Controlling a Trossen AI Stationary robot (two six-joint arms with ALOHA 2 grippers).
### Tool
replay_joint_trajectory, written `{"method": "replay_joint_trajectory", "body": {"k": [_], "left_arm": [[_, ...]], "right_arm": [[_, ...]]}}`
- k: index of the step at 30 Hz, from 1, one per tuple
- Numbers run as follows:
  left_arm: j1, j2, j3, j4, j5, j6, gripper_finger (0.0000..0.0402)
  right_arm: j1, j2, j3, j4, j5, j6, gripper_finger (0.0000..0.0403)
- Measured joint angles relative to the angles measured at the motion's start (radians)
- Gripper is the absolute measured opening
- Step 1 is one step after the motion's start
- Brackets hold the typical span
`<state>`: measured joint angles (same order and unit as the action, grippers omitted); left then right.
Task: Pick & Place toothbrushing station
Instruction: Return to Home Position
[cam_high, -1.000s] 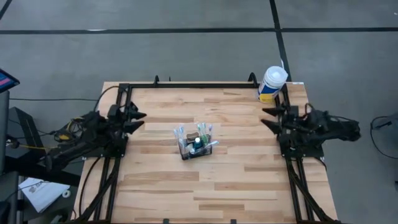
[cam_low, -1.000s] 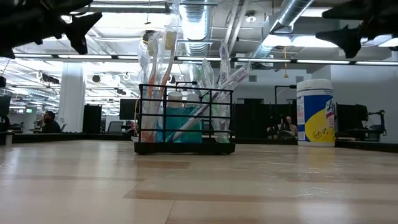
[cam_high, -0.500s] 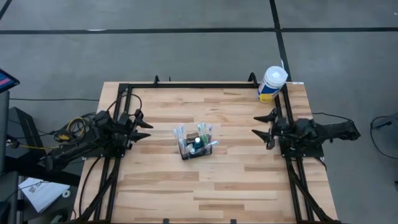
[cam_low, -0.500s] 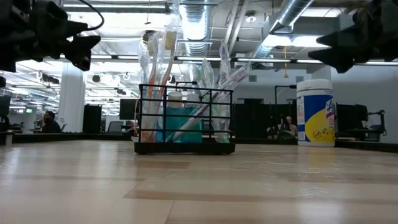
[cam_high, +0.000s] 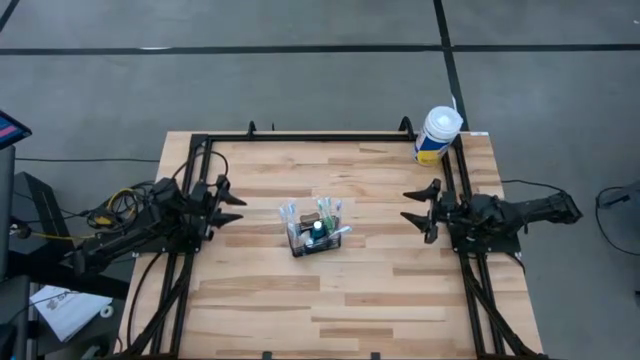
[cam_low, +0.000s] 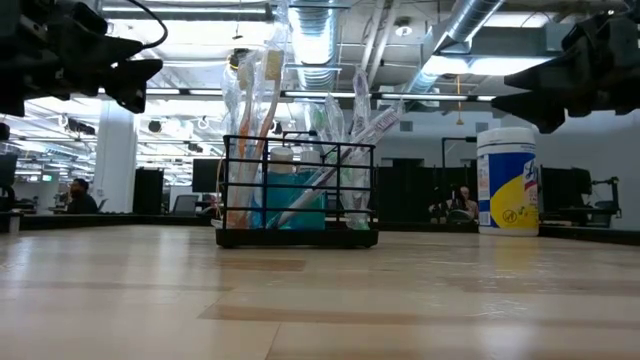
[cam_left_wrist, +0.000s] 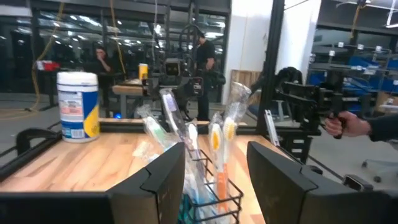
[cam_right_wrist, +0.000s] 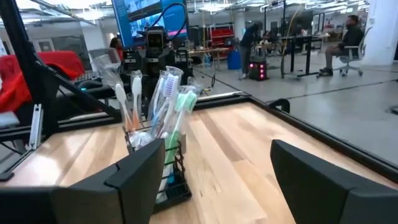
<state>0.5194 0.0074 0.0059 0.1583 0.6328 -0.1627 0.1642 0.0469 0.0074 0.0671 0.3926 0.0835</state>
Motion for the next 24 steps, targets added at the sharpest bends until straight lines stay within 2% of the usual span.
{"method": "replay_joint_trajectory", "body": {"k": [5,11,24], "left_arm": [[0.0,0.001,0.0,0.01,-0.015,-0.007,0.0167],[-0.003,0.001,0.0,0.015,-0.014,-0.059,0.0167],[-0.003,0.001,0.0,0.016,-0.015,-0.055,0.0167]], "right_arm": [[0.013,0.014,0.0,0.0,-0.02,0.023,0.0282],[0.041,0.02,0.0,0.0,-0.028,0.172,0.0282],[0.051,0.02,-0.001,0.0,-0.029,0.18,0.0282]]}}
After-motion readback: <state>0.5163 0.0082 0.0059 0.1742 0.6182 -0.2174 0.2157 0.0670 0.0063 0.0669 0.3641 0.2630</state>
